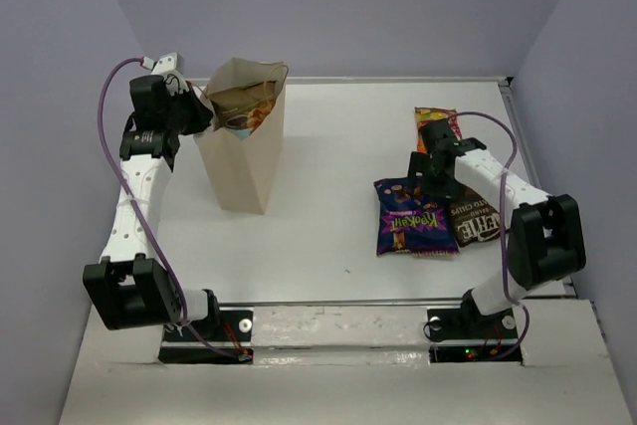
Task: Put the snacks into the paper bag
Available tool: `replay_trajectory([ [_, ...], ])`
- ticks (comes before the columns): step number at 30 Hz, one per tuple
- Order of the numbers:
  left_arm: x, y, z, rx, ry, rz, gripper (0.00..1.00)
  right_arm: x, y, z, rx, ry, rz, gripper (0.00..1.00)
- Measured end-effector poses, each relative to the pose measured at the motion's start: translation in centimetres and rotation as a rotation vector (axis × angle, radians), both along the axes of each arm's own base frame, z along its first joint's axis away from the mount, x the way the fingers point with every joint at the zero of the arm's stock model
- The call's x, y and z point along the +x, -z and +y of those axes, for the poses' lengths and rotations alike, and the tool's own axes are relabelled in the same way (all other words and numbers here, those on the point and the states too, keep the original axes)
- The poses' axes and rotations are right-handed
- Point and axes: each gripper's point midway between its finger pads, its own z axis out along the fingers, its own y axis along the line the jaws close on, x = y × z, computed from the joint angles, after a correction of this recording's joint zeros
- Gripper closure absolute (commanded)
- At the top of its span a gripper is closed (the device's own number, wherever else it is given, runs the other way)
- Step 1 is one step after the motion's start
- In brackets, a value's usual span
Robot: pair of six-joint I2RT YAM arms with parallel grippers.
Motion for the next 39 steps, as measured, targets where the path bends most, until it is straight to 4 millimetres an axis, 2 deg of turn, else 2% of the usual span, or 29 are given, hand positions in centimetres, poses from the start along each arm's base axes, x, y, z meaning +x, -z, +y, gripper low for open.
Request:
replay_trajectory([
  [3, 0.0, 0.0, -0.1, 0.002, 0.005, -0.001, 1.0, -2.5, 2.2, 0.0, 0.027, 0.012, 0.093, 0.0],
  [7, 0.0, 0.0, -0.3, 0.003, 0.015, -0.001, 1.0, -3.4, 3.5, 0.9, 0.089, 0.016, 0.112, 0.0],
  [8, -0.1, 0.0, -0.3, 0.004, 0.016, -0.001, 1.0, -3.5, 3.8, 1.2, 0.106, 0.015, 0.111, 0.09],
  [11, -0.1, 0.0, -0.3, 0.005, 0.017, -0.001, 1.0, -3.4, 4.5, 2.4, 0.17, -0.007, 0.11, 0.43],
  [12, -0.1, -0.1, -0.3, 0.005, 0.018, -0.001, 1.0, -3.2, 4.5, 2.7, 0.189, -0.011, 0.109, 0.6],
  [13, -0.1, -0.1, -0.3, 0.005, 0.017, 0.0, 1.0, -3.1, 4.5, 3.0, 0.204, -0.011, 0.103, 0.87],
  [14, -0.1, -0.2, -0.3, 0.006, 0.018, 0.001, 1.0, -3.0, 4.4, 3.2, 0.214, -0.015, 0.099, 0.99],
  [21, -0.2, -0.2, -0.4, 0.011, 0.021, 0.003, 1.0, -1.9, 2.4, 4.6, 0.289, -0.059, 0.024, 0.99],
  [24, -0.2, -0.2, -0.5, 0.012, 0.025, 0.003, 1.0, -1.2, -0.1, 5.0, 0.308, -0.079, -0.017, 0.99],
  [25, -0.2, -0.2, -0.5, 0.012, 0.026, 0.003, 1.0, -0.5, -1.7, 5.2, 0.317, -0.086, -0.045, 0.99],
  [26, -0.2, -0.2, -0.6, 0.012, 0.026, 0.004, 1.0, 1.1, -5.0, 5.7, 0.332, -0.1, -0.116, 0.99],
  [27, -0.2, -0.2, -0.6, 0.012, 0.027, 0.004, 1.0, 2.1, -7.1, 6.0, 0.343, -0.108, -0.166, 0.99],
  [28, -0.2, -0.2, -0.6, 0.013, 0.028, 0.003, 1.0, 4.0, -11.2, 6.4, 0.362, -0.122, -0.267, 0.99],
  [29, -0.2, -0.2, -0.7, 0.014, 0.03, 0.003, 1.0, 5.4, -14.3, 6.8, 0.38, -0.133, -0.35, 0.99],
  [32, -0.2, -0.2, -0.8, 0.016, 0.035, 0.003, 1.0, 8.8, -25.5, 7.9, 0.445, -0.173, -0.657, 0.99],
  [33, -0.3, -0.2, -0.8, 0.018, 0.037, 0.002, 1.0, 9.8, -30.4, 8.6, 0.475, -0.199, -0.792, 0.99],
  [34, -0.3, -0.2, -0.8, 0.019, 0.037, 0.002, 1.0, 10.6, -35.1, 9.5, 0.505, -0.228, -0.932, 0.99],
  [35, -0.3, -0.2, -0.9, 0.019, 0.038, 0.002, 1.0, 10.7, -38.2, 10.2, 0.527, -0.251, -1.023, 0.99],
  [36, -0.2, -0.2, -0.9, 0.021, 0.039, 0.001, 1.0, 10.7, -40.6, 11.1, 0.546, -0.273, -1.094, 0.99],
  [37, -0.3, -0.2, -0.9, 0.022, 0.041, 0.001, 1.0, 10.6, -43.6, 12.9, 0.581, -0.309, -1.18, 0.99],
  [38, -0.3, -0.2, -0.9, 0.024, 0.041, 0.001, 1.0, 10.5, -45.6, 14.2, 0.606, -0.335, -1.241, 0.99],
  [39, -0.3, -0.2, -0.9, 0.026, 0.042, 0.002, 1.0, 10.5, -47.8, 16.4, 0.646, -0.379, -1.312, 0.99],
])
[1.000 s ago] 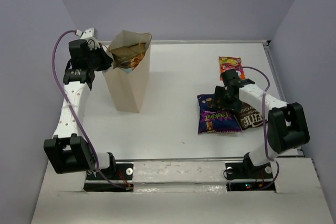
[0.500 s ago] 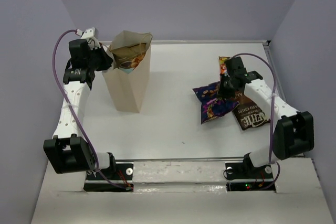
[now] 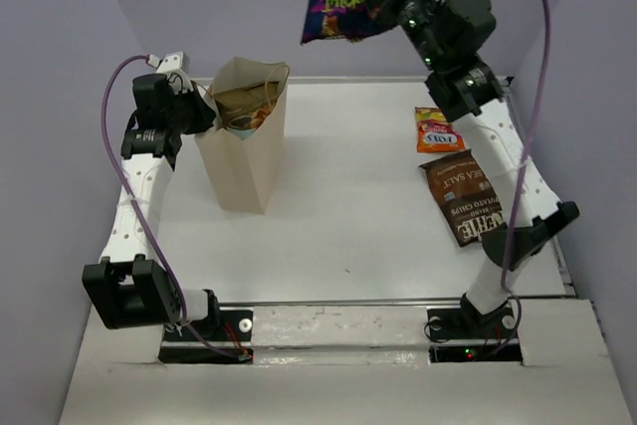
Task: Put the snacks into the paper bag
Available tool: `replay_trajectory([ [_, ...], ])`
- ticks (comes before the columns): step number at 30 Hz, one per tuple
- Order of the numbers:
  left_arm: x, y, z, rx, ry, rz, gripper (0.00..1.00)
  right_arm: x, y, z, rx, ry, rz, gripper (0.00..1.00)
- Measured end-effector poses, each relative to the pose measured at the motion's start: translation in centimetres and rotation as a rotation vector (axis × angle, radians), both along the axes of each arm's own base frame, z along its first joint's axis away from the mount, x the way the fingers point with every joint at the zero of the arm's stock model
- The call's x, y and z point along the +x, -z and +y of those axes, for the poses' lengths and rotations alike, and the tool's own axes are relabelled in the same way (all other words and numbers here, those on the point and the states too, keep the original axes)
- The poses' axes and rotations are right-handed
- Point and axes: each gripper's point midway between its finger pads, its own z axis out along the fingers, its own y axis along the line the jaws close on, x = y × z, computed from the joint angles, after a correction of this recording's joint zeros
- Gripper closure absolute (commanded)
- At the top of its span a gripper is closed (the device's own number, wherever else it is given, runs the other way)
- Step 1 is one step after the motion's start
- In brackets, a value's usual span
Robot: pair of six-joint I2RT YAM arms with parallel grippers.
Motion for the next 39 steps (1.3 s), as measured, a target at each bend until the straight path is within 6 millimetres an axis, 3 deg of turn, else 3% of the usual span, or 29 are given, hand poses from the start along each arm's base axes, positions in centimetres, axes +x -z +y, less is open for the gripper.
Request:
replay_trajectory([
  [2, 0.0, 0.0, -0.1, 0.004, 0.004, -0.001, 1.0, 0.1, -2.6, 4.4, 0.046, -0.073, -0.112, 0.99],
  [4, 0.0, 0.0, -0.2, 0.008, 0.007, -0.002, 1.0, 0.9, -3.2, 10.0, 0.081, -0.15, -0.203, 0.99],
  [6, 0.0, 0.0, -0.2, 0.012, 0.008, -0.002, 1.0, 1.8, -2.1, 14.9, 0.095, -0.201, -0.264, 0.99],
  [9, 0.0, 0.0, -0.2, 0.018, 0.01, -0.003, 1.0, 3.5, 2.8, 21.0, 0.076, -0.244, -0.287, 0.99],
  [11, 0.0, 0.0, -0.1, 0.019, 0.009, -0.003, 1.0, 4.4, 8.8, 25.2, 0.012, -0.282, -0.225, 0.99],
  [12, 0.0, 0.0, -0.1, 0.02, 0.009, -0.004, 1.0, 4.7, 11.6, 26.6, -0.025, -0.297, -0.187, 0.99],
  [13, -0.1, 0.2, 0.1, 0.026, 0.001, 0.004, 1.0, 4.8, 12.7, 27.2, -0.039, -0.303, -0.174, 0.99],
  [14, -0.1, 0.3, 0.2, 0.029, -0.007, 0.01, 1.0, 5.0, 15.2, 28.3, -0.069, -0.318, -0.141, 0.99],
  [16, -0.1, 0.4, 0.7, 0.032, -0.025, 0.013, 1.0, 5.2, 16.7, 28.5, -0.095, -0.333, -0.122, 0.99],
  [20, -0.1, 0.2, 0.3, 0.019, -0.02, 0.014, 1.0, 4.1, 16.2, 26.3, -0.141, -0.347, -0.118, 0.99],
  [25, 0.3, 0.0, 0.1, -0.003, -0.023, 0.022, 1.0, 0.5, 13.3, 23.0, -0.195, -0.35, -0.16, 0.99],
  [29, 0.5, -0.1, 0.0, -0.011, -0.024, 0.025, 1.0, -1.4, 12.2, 22.2, -0.225, -0.385, -0.194, 0.99],
  [31, 0.4, -0.1, 0.0, -0.011, -0.024, 0.026, 1.0, -2.0, 12.7, 22.3, -0.26, -0.397, -0.198, 0.99],
  [39, 0.8, 0.2, 0.4, -0.012, -0.036, 0.034, 1.0, -2.6, 18.0, 22.9, -0.481, -0.436, -0.185, 0.99],
])
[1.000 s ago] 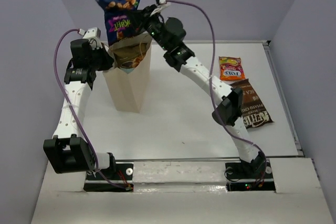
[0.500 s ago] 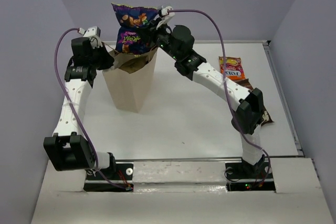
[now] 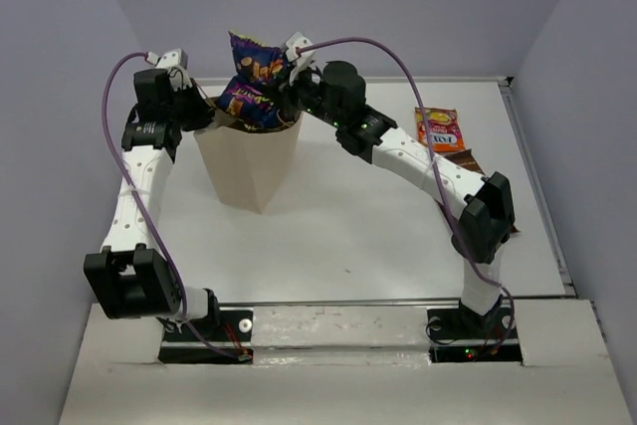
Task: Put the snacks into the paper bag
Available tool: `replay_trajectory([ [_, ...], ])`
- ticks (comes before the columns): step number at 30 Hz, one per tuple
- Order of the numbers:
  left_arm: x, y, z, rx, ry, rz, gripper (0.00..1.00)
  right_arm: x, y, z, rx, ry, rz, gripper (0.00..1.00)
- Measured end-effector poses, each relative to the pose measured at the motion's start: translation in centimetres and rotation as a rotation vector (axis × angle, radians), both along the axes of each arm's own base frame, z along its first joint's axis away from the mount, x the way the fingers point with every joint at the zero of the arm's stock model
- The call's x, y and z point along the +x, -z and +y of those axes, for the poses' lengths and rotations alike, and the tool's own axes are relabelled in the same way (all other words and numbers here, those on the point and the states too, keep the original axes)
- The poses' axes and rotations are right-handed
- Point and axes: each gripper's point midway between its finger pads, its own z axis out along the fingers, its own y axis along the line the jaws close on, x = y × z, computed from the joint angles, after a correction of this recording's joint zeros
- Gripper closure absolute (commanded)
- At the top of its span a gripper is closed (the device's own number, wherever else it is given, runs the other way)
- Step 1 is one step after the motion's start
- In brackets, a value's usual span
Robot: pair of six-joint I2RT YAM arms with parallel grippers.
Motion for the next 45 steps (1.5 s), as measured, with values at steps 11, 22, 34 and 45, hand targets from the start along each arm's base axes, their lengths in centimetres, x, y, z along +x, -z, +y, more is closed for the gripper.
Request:
replay_trajectory([
  [11, 0.9, 0.4, 2.5, -0.01, -0.061, 0.01, 1.0, -0.3, 1.0, -2.9, -0.138, 0.091, -0.035, 0.99],
  [22, 0.8, 0.2, 1.8, -0.026, -0.027, 0.006, 1.0, -1.1, 1.7, -1.5, -0.167, 0.024, 0.008, 0.75],
  [34, 0.9, 0.0, 1.6, -0.031, -0.018, -0.005, 1.0, 0.8, -3.2, -0.2, -0.09, 0.068, 0.017, 0.0],
  [45, 0.9, -0.1, 1.4, -0.037, -0.006, -0.006, 1.0, 2.0, -16.0, -22.1, 0.214, 0.584, 0.032, 0.72],
])
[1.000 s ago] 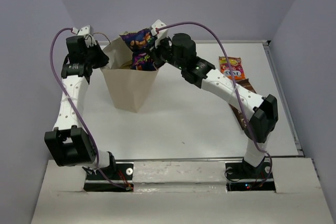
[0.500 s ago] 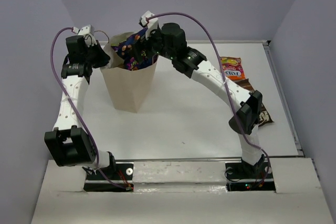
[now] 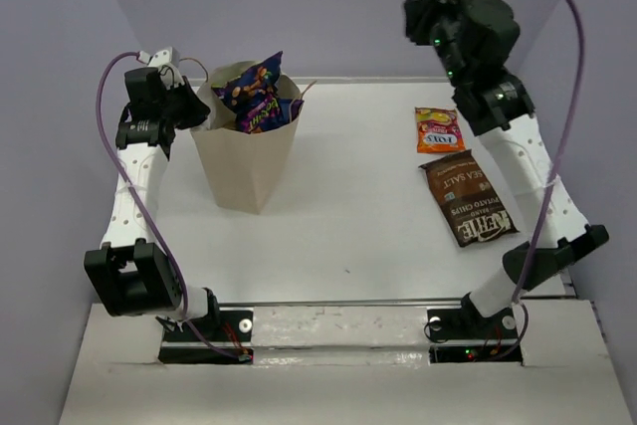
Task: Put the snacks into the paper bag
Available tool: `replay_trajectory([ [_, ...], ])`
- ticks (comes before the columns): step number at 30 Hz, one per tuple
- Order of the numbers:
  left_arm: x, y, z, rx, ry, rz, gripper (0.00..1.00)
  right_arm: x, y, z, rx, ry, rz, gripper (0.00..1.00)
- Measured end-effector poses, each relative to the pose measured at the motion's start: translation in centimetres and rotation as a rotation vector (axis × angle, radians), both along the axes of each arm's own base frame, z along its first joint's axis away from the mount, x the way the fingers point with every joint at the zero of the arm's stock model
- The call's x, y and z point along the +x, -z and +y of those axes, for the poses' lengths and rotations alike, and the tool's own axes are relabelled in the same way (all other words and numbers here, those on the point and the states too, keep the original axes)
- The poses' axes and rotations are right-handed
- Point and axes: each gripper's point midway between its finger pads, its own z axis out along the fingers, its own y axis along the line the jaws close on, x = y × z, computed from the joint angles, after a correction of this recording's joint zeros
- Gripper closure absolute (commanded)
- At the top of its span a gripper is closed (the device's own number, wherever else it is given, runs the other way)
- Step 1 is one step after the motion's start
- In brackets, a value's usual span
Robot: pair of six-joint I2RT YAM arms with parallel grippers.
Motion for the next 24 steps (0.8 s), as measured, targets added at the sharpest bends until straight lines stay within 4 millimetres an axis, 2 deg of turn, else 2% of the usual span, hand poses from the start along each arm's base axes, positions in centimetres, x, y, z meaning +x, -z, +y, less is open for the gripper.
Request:
replay_trajectory([
  [1, 0.0, 0.0, 0.0, -0.001, 0.002, 0.0, 1.0, 1.1, 1.3, -3.9, 0.025, 0.092, 0.052, 0.69],
  [3, 0.0, 0.0, -0.1, -0.002, 0.003, -0.001, 1.0, 2.7, 4.2, -10.1, 0.046, 0.259, 0.135, 0.56],
  [4, 0.0, 0.0, -0.1, -0.002, 0.004, -0.001, 1.0, 3.6, 8.3, -14.5, 0.036, 0.391, 0.236, 0.46],
  [5, 0.0, 0.0, -0.1, -0.002, 0.004, -0.001, 1.0, 3.8, 11.0, -16.3, 0.019, 0.455, 0.301, 0.31],
  [6, 0.0, 0.0, -0.1, -0.002, 0.005, -0.001, 1.0, 3.8, 14.1, -17.9, -0.002, 0.51, 0.379, 0.12],
  [7, 0.0, 0.0, -0.1, -0.003, 0.006, -0.001, 1.0, 3.7, 17.7, -18.9, -0.032, 0.554, 0.466, 0.01],
  [8, 0.0, 0.0, -0.1, -0.003, 0.007, -0.002, 1.0, 3.5, 20.3, -19.4, -0.059, 0.579, 0.533, 0.0],
  [9, 0.0, 0.0, -0.1, -0.004, 0.007, -0.002, 1.0, 2.9, 25.0, -20.2, -0.098, 0.608, 0.648, 0.0],
  [10, 0.0, 0.0, -0.2, -0.005, 0.01, -0.002, 1.0, 2.1, 28.3, -20.7, -0.137, 0.626, 0.734, 0.0],
  [13, -0.1, -0.1, -0.3, -0.007, 0.015, -0.004, 1.0, -0.3, 35.9, -22.4, -0.257, 0.688, 0.934, 0.0],
  [14, -0.1, -0.1, -0.3, -0.008, 0.016, -0.004, 1.0, -1.3, 37.9, -22.8, -0.299, 0.696, 0.995, 0.0],
  [15, -0.1, -0.2, -0.3, -0.008, 0.017, -0.005, 1.0, -1.9, 39.1, -23.1, -0.328, 0.7, 1.032, 0.0],
  [16, -0.1, -0.2, -0.3, -0.008, 0.017, -0.006, 1.0, -3.1, 41.4, -23.5, -0.379, 0.699, 1.098, 0.0],
  [19, -0.1, -0.2, -0.4, -0.009, 0.02, -0.006, 1.0, -5.9, 44.9, -24.0, -0.486, 0.661, 1.213, 0.0],
  [24, -0.1, -0.2, -0.4, -0.01, 0.021, -0.006, 1.0, -8.0, 47.3, -24.3, -0.581, 0.619, 1.276, 0.0],
])
